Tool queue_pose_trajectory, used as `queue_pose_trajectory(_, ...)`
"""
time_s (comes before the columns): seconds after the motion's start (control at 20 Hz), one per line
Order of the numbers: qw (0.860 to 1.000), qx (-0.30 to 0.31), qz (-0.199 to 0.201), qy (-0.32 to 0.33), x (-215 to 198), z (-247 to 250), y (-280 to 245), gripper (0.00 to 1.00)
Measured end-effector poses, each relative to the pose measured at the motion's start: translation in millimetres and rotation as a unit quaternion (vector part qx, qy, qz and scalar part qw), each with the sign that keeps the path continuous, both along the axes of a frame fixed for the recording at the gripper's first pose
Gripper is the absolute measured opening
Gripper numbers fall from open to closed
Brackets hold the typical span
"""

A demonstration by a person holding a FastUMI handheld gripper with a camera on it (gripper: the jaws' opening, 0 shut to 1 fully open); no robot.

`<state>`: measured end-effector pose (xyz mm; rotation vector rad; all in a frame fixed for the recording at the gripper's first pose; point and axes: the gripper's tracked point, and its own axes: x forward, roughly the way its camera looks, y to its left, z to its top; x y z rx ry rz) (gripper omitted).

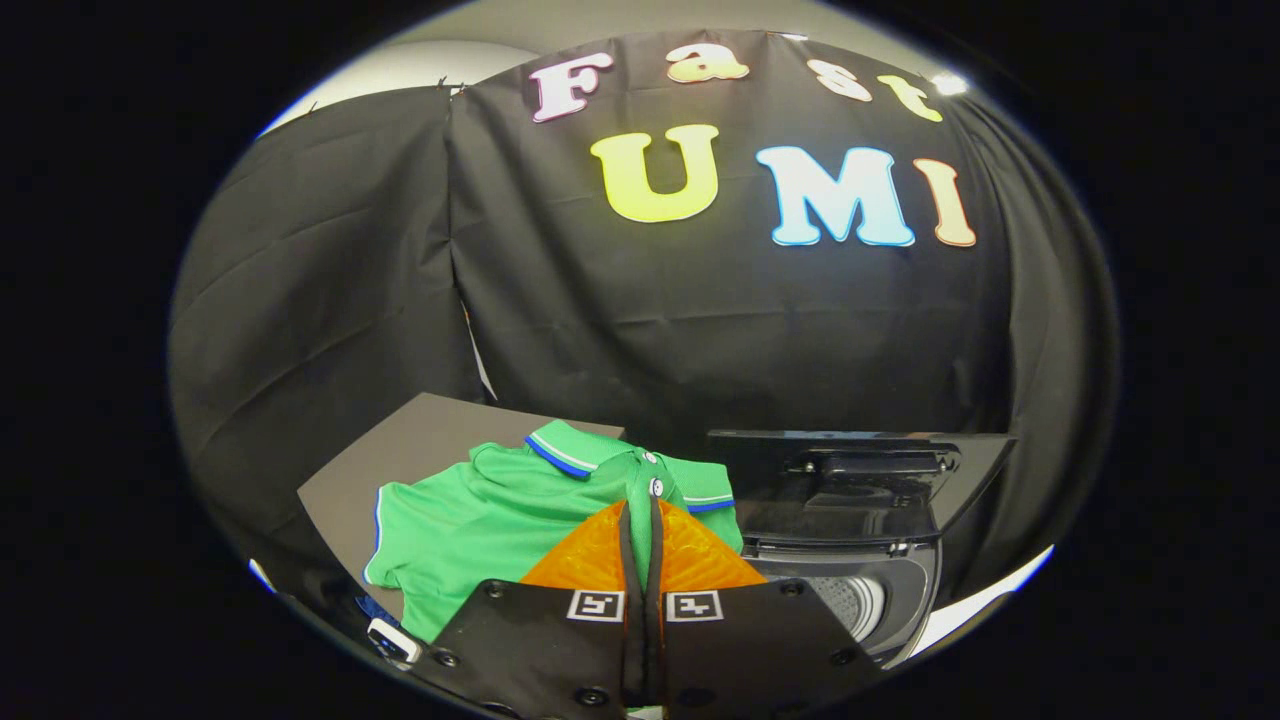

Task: Put the clothes into the washing machine and then close the washing machine lid.

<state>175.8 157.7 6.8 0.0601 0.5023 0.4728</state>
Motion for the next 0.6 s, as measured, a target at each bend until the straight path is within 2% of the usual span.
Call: queue_pose_trajectory(0.6,0.998,0.003,-0.054,0.017,12,-23,-89,0.01)
